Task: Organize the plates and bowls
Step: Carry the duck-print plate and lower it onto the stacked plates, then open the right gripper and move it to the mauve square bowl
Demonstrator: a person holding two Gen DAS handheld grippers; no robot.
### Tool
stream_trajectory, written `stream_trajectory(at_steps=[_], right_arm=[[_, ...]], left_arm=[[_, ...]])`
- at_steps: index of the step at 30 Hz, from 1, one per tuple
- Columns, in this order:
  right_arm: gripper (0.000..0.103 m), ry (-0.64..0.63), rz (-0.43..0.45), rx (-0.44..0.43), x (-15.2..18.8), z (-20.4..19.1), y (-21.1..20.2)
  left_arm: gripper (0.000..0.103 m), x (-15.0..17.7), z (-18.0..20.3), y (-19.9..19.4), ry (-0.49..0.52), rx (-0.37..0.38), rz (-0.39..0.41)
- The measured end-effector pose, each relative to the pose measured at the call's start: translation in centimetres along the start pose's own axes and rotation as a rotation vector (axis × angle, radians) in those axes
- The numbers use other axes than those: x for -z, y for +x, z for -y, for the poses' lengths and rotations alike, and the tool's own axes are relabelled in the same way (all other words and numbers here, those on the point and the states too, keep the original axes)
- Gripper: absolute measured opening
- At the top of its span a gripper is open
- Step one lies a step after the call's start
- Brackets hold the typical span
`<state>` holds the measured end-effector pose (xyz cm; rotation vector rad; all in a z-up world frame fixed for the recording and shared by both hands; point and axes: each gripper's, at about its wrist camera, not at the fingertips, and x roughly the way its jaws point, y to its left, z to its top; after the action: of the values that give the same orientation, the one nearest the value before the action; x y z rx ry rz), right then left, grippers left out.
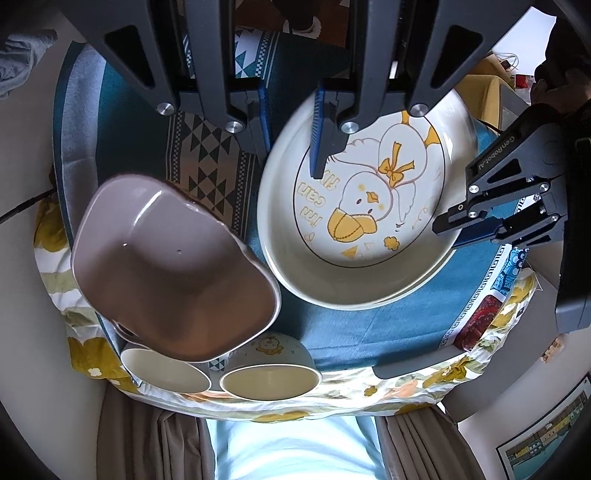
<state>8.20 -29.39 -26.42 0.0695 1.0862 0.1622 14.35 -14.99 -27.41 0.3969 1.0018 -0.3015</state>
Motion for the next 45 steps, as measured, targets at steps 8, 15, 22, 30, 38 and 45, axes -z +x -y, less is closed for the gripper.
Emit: stream_trajectory(at_steps=[8, 15, 22, 30, 38, 45], right_arm=[[0.017, -0.028, 0.002, 0.018, -0.2, -0.2, 0.2], [0.017, -0.036, 0.001, 0.028, -0.2, -0.3, 0.2], [0.017, -0.022, 0.003, 0.018, -0.3, -0.1, -0.2], [0.017, -0.022, 0.128, -0.041, -1.9, 0.5, -6.4], [0.068, 0.095, 0.208, -0.042, -1.3, 5.2, -11.5], [0.103, 0.279, 0.206, -0.027, -0.7, 10.0, -11.9]], left_arm=[[0.017, -0.2, 0.7, -0.2, 0.066, -0.067, 0.019], [0.017, -0.3, 0.1, -0.3, 0.049, -0.069, 0.021], [0.017, -0.5, -0.1, -0.7, 0.028, -0.046, 0.014], [0.024, -3.1, -1.5, -7.2, -0.078, 0.018, 0.107], [0.103, -7.8, 1.4, -12.7, -0.042, 0.111, 0.286], [0.103, -12.2, 4.4, -9.2, 0.039, 0.276, 0.196]])
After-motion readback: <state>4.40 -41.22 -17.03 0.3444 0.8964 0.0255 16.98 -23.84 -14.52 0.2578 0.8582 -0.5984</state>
